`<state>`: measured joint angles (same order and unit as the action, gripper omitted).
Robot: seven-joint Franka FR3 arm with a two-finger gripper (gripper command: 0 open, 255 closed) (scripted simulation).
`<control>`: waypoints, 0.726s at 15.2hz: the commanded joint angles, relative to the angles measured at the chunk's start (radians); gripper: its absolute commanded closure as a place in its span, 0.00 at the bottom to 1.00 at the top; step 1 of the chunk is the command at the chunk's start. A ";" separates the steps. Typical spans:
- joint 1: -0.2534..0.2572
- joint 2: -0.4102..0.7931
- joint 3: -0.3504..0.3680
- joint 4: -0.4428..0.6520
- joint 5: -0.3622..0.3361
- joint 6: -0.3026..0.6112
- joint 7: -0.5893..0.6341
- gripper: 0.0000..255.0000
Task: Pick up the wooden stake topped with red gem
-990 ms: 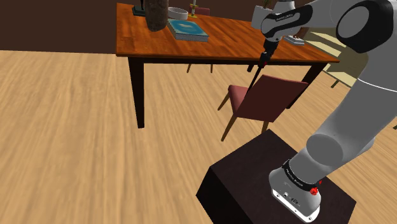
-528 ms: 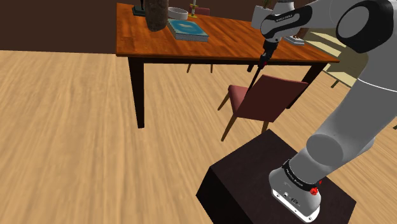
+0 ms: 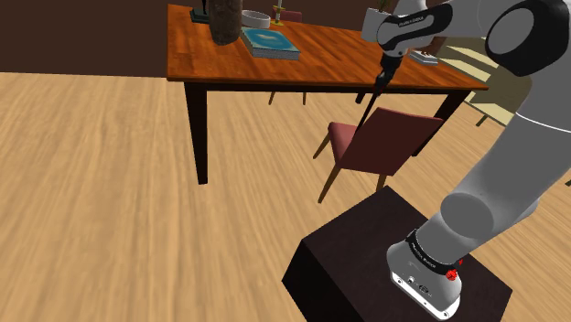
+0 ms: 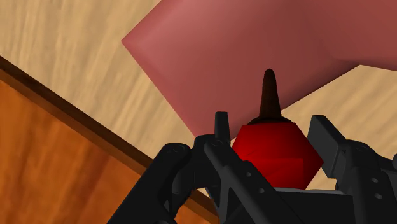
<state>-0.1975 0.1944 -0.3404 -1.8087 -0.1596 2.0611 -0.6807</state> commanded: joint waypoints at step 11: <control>0.003 -0.028 0.000 0.126 0.001 -0.151 -0.022 1.00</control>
<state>-0.1944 0.1682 -0.3406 -1.6948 -0.1593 1.9233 -0.6998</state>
